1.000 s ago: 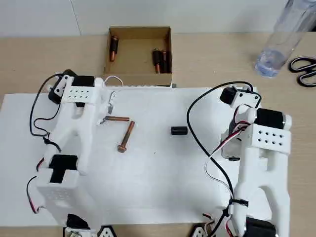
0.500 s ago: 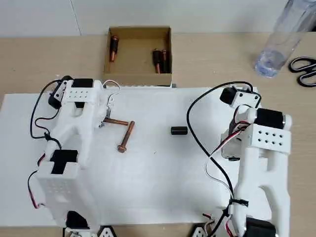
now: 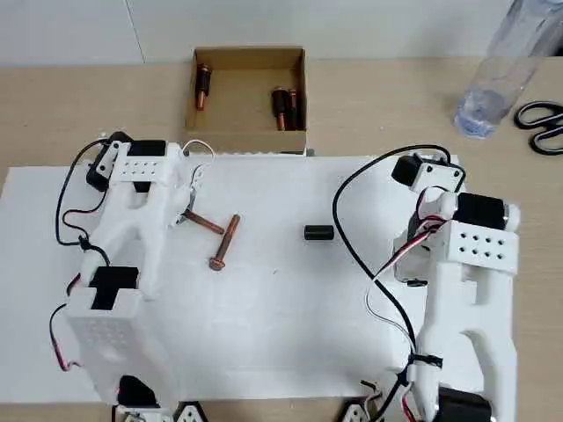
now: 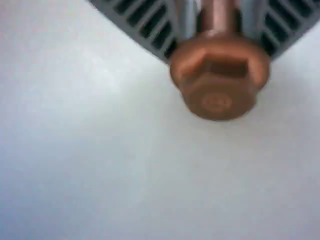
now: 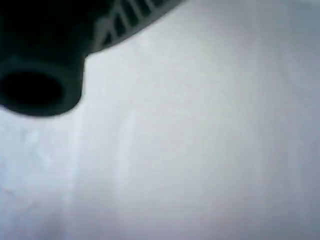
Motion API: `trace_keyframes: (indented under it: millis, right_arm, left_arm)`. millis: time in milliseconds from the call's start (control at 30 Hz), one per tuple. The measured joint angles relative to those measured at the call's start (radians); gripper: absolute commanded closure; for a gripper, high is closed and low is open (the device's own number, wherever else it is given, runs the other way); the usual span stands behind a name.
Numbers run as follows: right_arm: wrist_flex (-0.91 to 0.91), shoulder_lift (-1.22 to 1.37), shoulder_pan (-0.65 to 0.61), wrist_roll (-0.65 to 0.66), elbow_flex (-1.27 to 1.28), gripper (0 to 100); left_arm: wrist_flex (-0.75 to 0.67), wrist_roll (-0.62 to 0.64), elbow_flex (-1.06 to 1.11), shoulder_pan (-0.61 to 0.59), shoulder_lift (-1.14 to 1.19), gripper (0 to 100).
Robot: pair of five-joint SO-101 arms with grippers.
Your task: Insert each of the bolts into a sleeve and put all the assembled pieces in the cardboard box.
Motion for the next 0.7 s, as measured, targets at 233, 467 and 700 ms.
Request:
trace_keyframes:
  millis: [233, 467, 700]
  right_arm:
    - [0.000, 0.000, 0.000, 0.000, 0.000, 99.5]
    - [0.000, 0.000, 0.000, 0.000, 0.000, 99.5]
    - [0.000, 0.000, 0.000, 0.000, 0.000, 99.5]
  left_arm:
    - [-0.014, -0.006, -0.002, 0.000, 0.020, 99]
    - [0.020, -0.072, -0.014, 0.002, 0.008, 99]
    - [0.132, -0.278, -0.080, 0.005, -0.098, 99]
